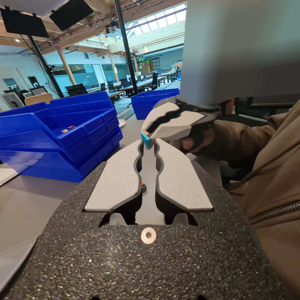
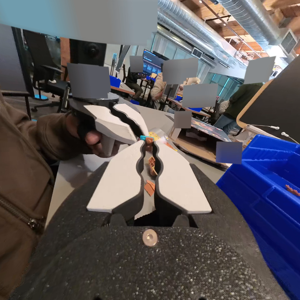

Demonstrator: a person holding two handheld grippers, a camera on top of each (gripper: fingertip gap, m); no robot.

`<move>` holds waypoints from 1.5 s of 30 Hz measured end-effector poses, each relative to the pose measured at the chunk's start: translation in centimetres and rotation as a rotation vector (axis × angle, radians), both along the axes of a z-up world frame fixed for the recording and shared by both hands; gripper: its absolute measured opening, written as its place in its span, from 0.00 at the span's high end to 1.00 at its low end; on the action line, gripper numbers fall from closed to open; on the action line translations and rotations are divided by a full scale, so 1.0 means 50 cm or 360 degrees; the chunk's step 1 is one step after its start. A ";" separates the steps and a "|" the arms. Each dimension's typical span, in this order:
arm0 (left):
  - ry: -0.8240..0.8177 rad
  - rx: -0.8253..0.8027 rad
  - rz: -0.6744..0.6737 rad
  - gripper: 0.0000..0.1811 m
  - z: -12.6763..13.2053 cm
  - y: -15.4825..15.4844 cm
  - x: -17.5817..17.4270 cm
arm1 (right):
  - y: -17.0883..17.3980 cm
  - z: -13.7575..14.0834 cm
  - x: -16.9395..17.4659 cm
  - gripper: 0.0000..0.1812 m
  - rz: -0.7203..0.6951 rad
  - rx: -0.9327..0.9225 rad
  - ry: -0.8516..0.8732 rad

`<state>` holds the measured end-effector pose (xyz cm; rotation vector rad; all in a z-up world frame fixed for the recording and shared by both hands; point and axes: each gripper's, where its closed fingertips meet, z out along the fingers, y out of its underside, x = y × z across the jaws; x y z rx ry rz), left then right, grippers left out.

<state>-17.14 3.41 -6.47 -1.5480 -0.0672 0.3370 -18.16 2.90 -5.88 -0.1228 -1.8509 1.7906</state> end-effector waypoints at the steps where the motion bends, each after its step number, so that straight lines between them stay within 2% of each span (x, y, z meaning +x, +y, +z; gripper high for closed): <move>1: 0.0013 0.0002 0.0016 0.93 0.001 -0.001 -0.001 | -0.002 0.002 0.003 0.96 0.0003 -0.0028 -0.0019; 8: -0.0019 0.0005 -0.0066 0.97 0.000 -0.001 0.011 | -0.004 0.003 0.014 0.96 -0.0042 -0.0045 0.0034; 17: -0.0510 0.0087 -0.0442 0.98 -0.008 -0.002 0.037 | -0.005 -0.005 0.040 0.96 0.0103 0.0065 0.0124; 22: -0.0631 0.0181 -0.0489 0.99 0.001 -0.007 0.031 | -0.010 0.004 0.038 0.95 0.0094 0.0008 0.0117; 27: -0.0766 0.0314 -0.0542 0.99 0.016 -0.019 0.022 | -0.006 0.005 0.041 0.94 -0.0066 0.0165 0.0499; 31: -0.0706 0.0213 -0.0470 0.99 0.001 -0.012 0.020 | 0.006 0.000 0.034 0.91 -0.0163 0.0444 0.0760; 38: -0.0452 -0.0055 -0.0182 0.99 -0.036 0.003 0.001 | 0.013 -0.039 0.000 0.85 -0.0354 0.1050 0.1089; 45: -0.0433 -0.0169 -0.0113 0.99 -0.056 0.008 -0.006 | 0.003 -0.058 -0.022 0.85 -0.0483 0.1238 0.1270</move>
